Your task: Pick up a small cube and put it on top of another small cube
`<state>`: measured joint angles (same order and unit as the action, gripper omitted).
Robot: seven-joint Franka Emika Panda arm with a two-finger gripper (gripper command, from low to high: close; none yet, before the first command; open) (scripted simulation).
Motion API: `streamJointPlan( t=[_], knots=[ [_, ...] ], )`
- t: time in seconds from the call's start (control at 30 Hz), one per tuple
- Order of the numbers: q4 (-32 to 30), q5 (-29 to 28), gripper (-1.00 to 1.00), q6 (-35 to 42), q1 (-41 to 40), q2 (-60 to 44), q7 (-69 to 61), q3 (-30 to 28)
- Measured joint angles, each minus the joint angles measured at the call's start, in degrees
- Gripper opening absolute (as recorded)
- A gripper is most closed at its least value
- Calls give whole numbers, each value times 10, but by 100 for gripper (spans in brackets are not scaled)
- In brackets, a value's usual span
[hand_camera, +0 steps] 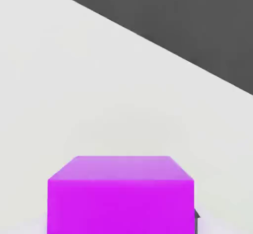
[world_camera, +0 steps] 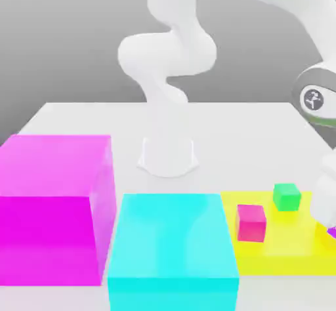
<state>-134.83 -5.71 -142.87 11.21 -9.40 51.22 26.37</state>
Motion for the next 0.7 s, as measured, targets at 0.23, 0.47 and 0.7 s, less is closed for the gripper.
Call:
streamJointPlan(
  t=[0.23, 0.47, 0.7],
  knots=[
    [-129, 107, -100, 5, 45, 150, -204, 12],
    [-239, 168, -100, -16, 105, 245, -354, -8],
    [-257, 120, 100, -119, 89, 156, -324, 5]
  ],
)
